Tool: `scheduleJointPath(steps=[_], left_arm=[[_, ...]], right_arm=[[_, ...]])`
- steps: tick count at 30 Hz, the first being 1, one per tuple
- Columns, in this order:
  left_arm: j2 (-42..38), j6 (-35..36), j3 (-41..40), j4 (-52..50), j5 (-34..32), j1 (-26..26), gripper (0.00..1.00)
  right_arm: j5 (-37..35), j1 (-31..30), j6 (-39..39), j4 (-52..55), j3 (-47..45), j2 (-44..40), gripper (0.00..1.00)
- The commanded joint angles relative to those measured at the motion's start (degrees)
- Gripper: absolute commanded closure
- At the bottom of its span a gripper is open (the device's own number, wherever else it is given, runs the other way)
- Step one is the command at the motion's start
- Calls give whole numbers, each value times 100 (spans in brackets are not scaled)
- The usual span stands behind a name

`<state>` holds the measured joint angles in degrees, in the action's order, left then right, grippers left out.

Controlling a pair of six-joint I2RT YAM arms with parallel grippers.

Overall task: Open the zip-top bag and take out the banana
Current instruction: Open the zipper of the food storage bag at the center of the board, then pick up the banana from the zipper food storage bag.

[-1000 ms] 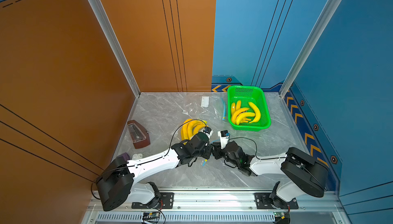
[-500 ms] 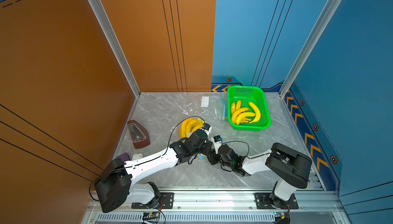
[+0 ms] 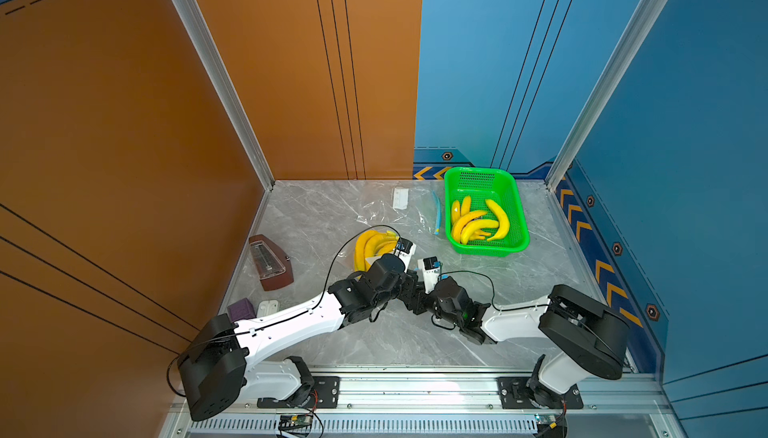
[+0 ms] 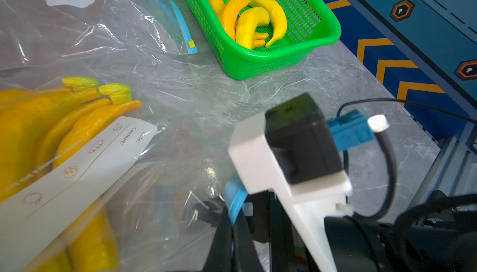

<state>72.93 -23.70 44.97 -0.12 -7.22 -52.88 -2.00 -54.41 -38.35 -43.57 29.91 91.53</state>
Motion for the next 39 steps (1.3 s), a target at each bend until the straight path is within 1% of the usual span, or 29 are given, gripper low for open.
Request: scheduleJointPath(steps=[1,3,5,8,10,11,16,21,23,24,27,28,29,31,32,34,35,36,39], left_arm=[[-5,104,-94,51,233,-265,100],[3,189,-92,54,173,-394,98],[-6,186,-84,56,111,-442,97],[-97,165,-91,115,43,-462,97],[-225,134,-147,174,-51,-453,97],[-295,121,-185,190,-105,-452,97],[-369,103,-387,188,-159,-314,95],[-288,167,-454,180,135,-232,73],[-402,207,-433,20,112,-161,64],[-544,217,-406,-162,-11,-75,60],[-1144,278,-292,-917,-506,397,47],[-1326,279,-272,-1014,-502,597,43],[-1486,251,-246,-1333,-423,870,39],[-1613,149,-191,-1587,-306,1390,35],[-1595,110,-186,-1643,-227,1649,31],[-1386,-60,-85,-1871,-203,2126,28],[-1197,-174,-40,-1964,-188,2428,23],[-959,-253,9,-2031,-164,2688,21],[-236,-399,168,-2062,-284,3233,18]], right_arm=[[-219,193,-205,281,246,-65,41],[81,310,-260,305,384,120,41],[241,307,-222,429,588,387,43],[175,342,-274,368,628,757,46],[229,474,-461,-24,435,874,47],[248,534,-531,-219,328,886,48],[195,639,-486,-454,60,565,48],[285,503,-232,-144,320,401,46],[275,438,-168,-27,437,399,46],[226,401,-107,57,493,400,46],[157,398,-7,307,649,534,46],[156,422,2,346,678,593,46],[156,440,-1,342,689,670,46],[183,475,-18,310,687,791,46],[189,492,-31,283,686,841,46],[205,495,-50,238,675,881,46],[217,496,-50,240,673,887,46],[223,493,-51,248,665,877,46],[219,493,-37,257,643,863,46]])
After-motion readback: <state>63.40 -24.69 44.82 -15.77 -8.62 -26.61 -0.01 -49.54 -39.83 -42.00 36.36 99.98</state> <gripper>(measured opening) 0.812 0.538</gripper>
